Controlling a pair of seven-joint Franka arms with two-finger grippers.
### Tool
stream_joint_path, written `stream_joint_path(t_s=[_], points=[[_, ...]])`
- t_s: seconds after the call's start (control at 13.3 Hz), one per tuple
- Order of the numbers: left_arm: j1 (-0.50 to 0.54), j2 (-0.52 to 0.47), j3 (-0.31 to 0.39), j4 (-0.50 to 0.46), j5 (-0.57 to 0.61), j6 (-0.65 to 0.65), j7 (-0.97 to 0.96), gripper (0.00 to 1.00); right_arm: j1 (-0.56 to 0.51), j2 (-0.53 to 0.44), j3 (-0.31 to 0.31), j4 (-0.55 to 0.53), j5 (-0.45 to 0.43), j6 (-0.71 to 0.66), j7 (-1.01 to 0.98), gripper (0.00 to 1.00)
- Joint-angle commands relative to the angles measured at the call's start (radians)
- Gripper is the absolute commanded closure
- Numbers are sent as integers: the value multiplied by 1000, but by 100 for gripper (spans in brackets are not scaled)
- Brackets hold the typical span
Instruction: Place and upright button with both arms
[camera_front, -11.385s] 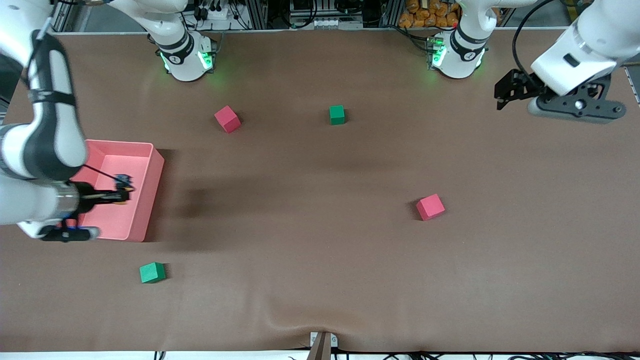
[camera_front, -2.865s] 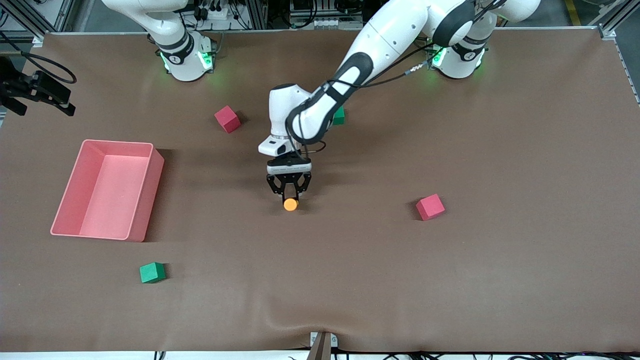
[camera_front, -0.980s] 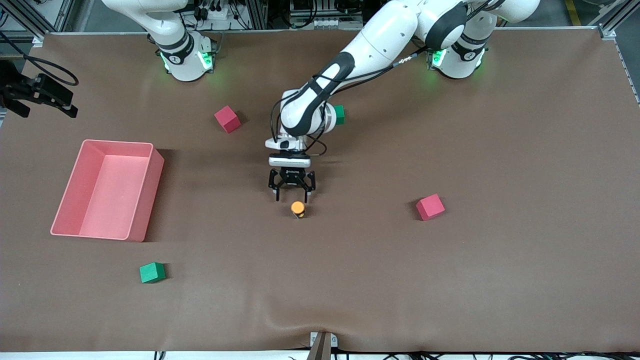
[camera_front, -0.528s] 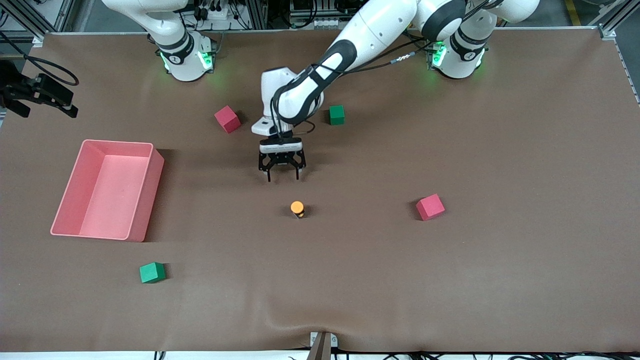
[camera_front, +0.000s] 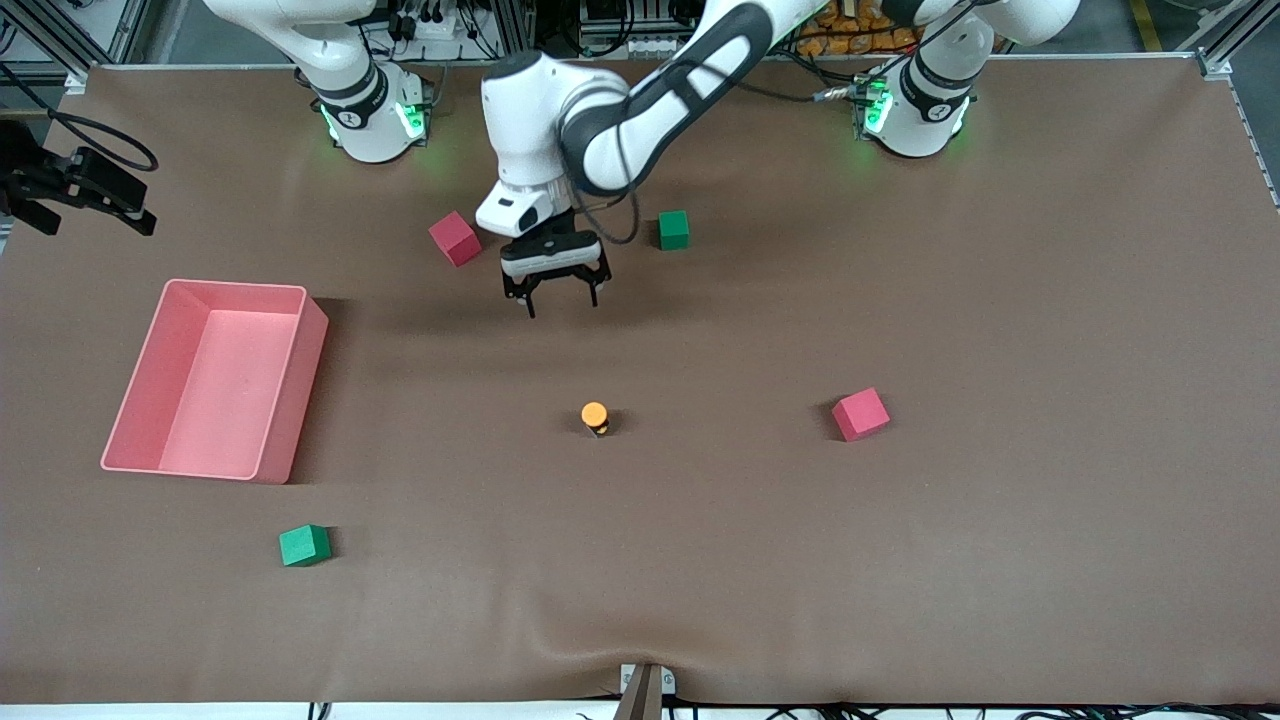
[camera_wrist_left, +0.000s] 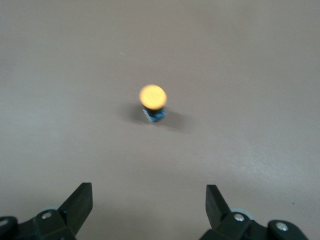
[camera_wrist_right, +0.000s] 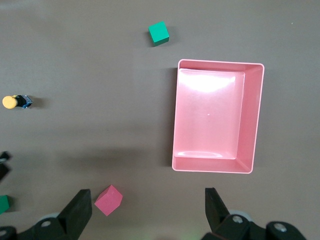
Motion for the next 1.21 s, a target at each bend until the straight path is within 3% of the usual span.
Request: stream_joint_path(t_s=[0.0, 0.15, 0.3, 0.45, 0.68, 0.98, 1.13], points=[[95, -167, -6, -38, -202, -107, 200, 0, 2, 1, 0, 8, 3, -7, -6, 0], [188, -278, 1, -40, -347, -171, 352, 0, 2, 1, 0, 8, 3, -7, -7, 0], [270, -350, 2, -40, -414, -269, 461, 0, 0, 1, 0, 8, 3, -7, -9, 0], [344, -413, -3, -41, -442, -386, 512, 0, 3, 1, -2, 9, 0, -5, -10, 0], [480, -517, -3, -44, -444, -587, 842, 0, 3, 1, -2, 9, -1, -7, -12, 0], [692, -588, -3, -58, -497, -659, 1182, 0, 2, 1, 0, 8, -1, -8, -10, 0], [782, -640, -3, -125, -517, -656, 1277, 0, 3, 1, 0, 8, -1, -7, -10, 0]])
